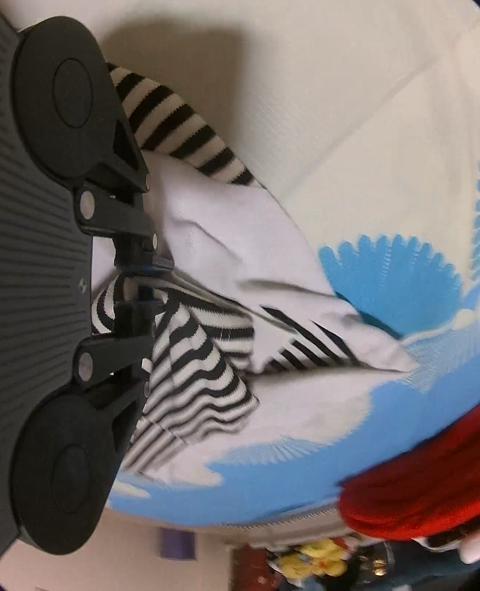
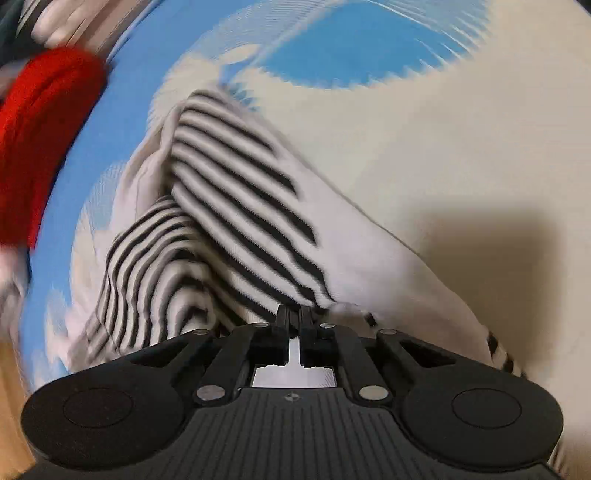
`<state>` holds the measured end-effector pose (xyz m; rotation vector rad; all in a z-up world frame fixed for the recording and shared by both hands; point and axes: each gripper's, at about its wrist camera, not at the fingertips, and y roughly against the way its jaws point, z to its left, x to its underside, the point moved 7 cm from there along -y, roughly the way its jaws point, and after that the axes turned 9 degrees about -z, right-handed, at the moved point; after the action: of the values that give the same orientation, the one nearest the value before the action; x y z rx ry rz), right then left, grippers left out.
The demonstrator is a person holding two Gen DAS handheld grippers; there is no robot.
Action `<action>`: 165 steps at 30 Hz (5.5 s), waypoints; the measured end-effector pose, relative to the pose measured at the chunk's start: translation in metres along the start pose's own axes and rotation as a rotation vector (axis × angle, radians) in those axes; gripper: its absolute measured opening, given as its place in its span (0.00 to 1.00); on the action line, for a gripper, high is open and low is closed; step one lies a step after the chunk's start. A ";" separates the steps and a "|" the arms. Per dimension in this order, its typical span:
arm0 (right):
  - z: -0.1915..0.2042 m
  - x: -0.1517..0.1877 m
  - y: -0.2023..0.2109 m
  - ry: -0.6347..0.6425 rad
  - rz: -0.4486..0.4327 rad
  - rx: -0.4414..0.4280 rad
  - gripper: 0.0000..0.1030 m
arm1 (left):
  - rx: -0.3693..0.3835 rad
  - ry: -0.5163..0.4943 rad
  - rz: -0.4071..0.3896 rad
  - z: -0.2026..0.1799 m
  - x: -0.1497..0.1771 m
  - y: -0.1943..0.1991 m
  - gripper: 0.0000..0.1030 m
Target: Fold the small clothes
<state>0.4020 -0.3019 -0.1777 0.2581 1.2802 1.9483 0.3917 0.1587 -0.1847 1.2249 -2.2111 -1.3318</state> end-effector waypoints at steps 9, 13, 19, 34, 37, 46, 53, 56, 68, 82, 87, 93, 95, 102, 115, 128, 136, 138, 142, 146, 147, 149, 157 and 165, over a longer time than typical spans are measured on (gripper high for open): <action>0.085 -0.010 0.044 0.233 -0.189 -0.400 0.30 | 0.142 -0.358 -0.235 -0.072 0.000 0.038 0.31; 0.078 0.019 0.001 0.265 0.021 -0.270 0.29 | 0.023 -0.382 -0.047 -0.059 0.021 -0.011 0.30; 0.062 0.013 -0.002 0.282 -0.002 -0.101 0.18 | 0.006 -0.316 -0.025 -0.048 0.016 -0.014 0.21; 0.054 0.019 -0.012 0.386 0.032 -0.052 0.27 | -0.052 -0.483 0.005 -0.034 0.038 -0.013 0.06; 0.033 0.010 0.019 0.283 -0.005 -0.040 0.29 | -0.003 -0.571 -0.098 -0.052 0.042 0.043 0.12; -0.009 -0.003 0.214 0.419 -0.319 -0.257 0.44 | 0.122 -0.554 -0.245 -0.002 0.090 0.191 0.27; -0.103 0.043 0.205 0.400 -0.327 -0.145 0.44 | 0.006 -0.425 -0.157 0.092 0.148 0.181 0.61; -0.143 0.072 0.182 0.362 -0.238 -0.028 0.44 | -0.008 -0.306 -0.112 0.105 0.151 0.168 0.66; -0.155 0.103 0.125 0.281 -0.043 -0.030 0.53 | -0.146 -0.417 -0.032 0.119 0.169 0.123 0.79; -0.138 0.112 0.143 0.368 -0.080 -0.080 0.09 | -0.088 -0.439 -0.065 0.120 0.172 0.141 0.21; -0.153 0.117 0.127 0.354 -0.011 0.010 0.28 | -0.119 -0.457 -0.038 0.123 0.177 0.134 0.30; -0.154 0.118 0.125 0.383 -0.021 0.032 0.31 | -0.137 -0.481 -0.043 0.123 0.178 0.130 0.30; -0.153 0.118 0.125 0.389 -0.020 0.032 0.31 | -0.140 -0.487 -0.044 0.123 0.178 0.129 0.31; -0.153 0.118 0.125 0.404 -0.017 0.031 0.31 | -0.146 -0.492 -0.046 0.123 0.179 0.128 0.32; -0.134 0.114 0.148 0.439 -0.075 -0.074 0.07 | -0.085 -0.567 -0.072 0.106 0.180 0.147 0.08; -0.123 0.104 0.335 0.474 -0.246 -0.435 0.06 | 0.274 -0.606 -0.129 0.077 0.191 0.335 0.08; -0.110 0.092 0.321 0.461 -0.212 -0.460 0.06 | 0.233 -0.534 -0.071 0.071 0.152 0.280 0.08; -0.095 0.077 0.293 0.471 -0.197 -0.440 0.06 | 0.212 -0.476 -0.043 0.064 0.123 0.239 0.08; -0.051 0.028 0.210 0.475 -0.147 -0.387 0.07 | 0.189 -0.295 0.052 0.055 0.063 0.154 0.12; -0.024 -0.012 0.147 0.542 -0.250 -0.202 0.34 | 0.172 -0.295 -0.032 0.045 0.020 0.123 0.38; -0.023 -0.020 0.142 0.542 -0.304 -0.161 0.37 | 0.196 -0.300 -0.067 0.044 0.015 0.126 0.46; -0.024 -0.024 0.139 0.537 -0.357 -0.215 0.39 | 0.185 -0.324 -0.096 0.043 0.013 0.130 0.47; -0.023 0.035 0.116 0.748 -0.200 -0.307 0.47 | 0.245 -0.694 -0.074 0.013 0.061 0.134 0.61; -0.014 0.074 0.088 0.848 -0.040 -0.296 0.47 | 0.256 -0.836 0.048 -0.003 0.116 0.106 0.61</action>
<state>0.3008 -0.2772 -0.1274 -0.8156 1.4317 2.2584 0.2687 0.0890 -0.1157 0.7271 -3.0161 -1.8120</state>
